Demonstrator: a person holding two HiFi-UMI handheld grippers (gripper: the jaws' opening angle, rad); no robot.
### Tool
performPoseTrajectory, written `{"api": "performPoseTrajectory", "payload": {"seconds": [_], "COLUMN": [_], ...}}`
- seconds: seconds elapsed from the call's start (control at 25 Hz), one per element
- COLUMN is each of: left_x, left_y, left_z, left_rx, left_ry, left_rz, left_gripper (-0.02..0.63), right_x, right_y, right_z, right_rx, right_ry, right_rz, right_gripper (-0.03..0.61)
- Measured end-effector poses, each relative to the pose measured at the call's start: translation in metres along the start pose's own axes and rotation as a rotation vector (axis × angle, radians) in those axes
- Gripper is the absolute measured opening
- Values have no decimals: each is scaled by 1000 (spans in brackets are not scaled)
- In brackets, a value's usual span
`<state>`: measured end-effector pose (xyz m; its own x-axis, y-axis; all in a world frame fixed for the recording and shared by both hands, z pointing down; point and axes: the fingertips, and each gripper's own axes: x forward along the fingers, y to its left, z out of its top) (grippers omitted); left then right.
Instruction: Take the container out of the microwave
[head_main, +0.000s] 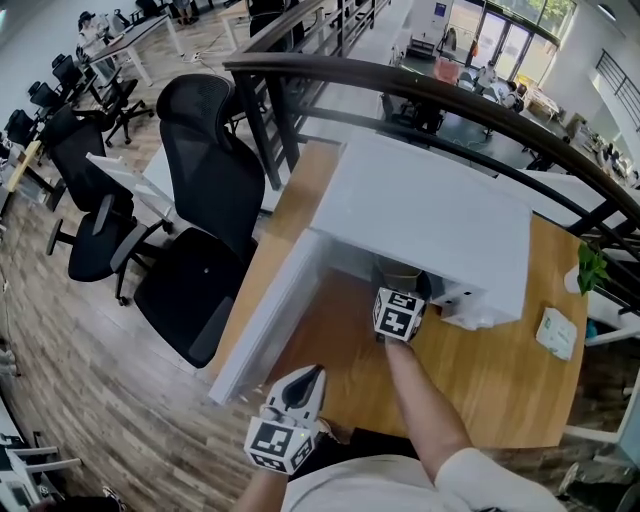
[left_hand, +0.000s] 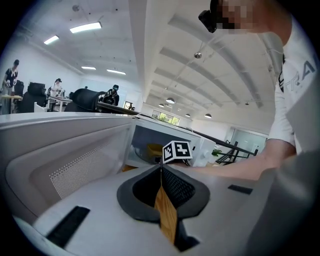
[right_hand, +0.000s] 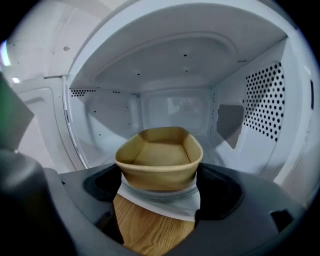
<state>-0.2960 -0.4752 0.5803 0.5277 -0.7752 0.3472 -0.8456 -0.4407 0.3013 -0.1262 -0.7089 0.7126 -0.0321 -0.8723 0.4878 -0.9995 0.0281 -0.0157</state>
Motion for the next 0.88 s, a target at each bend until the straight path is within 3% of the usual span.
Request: {"api": "performPoseTrajectory", "payload": {"seconds": [0.52, 0.88], "left_x": [-17, -60], "left_y": [-17, -37], "left_z": [-1, 2], "left_rx": [26, 57], "left_ry": [-14, -63], "left_rz": [-42, -55], "left_gripper": [37, 37], "right_x": [-67, -151], "right_y": [0, 8], "right_z": [22, 17], "right_rx": [-25, -13], "right_ry": [-119, -158], "right_rz": [37, 85], "right_gripper": [480, 479]}}
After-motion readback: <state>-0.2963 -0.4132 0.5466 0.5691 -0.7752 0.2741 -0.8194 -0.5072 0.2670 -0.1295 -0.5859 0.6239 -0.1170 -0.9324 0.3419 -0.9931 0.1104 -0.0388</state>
